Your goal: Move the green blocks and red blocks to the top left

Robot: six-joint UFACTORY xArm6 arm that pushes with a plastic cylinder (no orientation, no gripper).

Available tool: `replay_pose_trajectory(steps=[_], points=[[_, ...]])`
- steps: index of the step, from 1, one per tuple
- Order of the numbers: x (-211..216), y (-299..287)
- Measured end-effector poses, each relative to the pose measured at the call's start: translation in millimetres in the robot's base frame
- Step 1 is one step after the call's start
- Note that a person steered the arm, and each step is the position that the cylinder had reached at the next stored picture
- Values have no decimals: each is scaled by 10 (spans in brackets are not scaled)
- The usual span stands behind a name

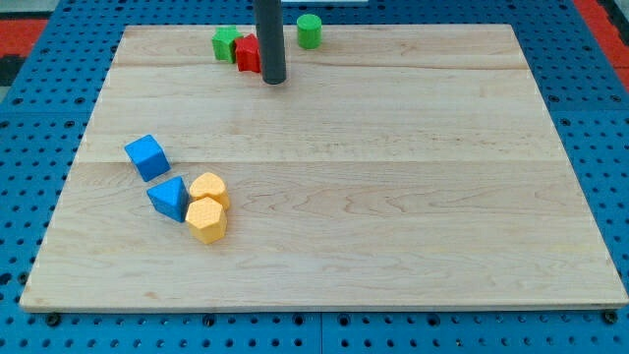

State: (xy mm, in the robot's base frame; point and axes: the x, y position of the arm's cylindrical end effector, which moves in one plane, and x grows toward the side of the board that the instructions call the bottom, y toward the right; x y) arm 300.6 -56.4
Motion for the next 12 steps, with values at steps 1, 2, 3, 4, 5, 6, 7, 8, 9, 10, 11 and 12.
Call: replay_pose_trajectory(steps=[1, 2, 3, 4, 5, 6, 7, 8, 9, 10, 11, 12], points=[[139, 48], [-153, 764], [-1061, 1111], [-1079, 804], [-946, 432], [-707, 413], [-665, 693], [-615, 701], [-722, 357], [-764, -143], [-737, -511], [-730, -946]])
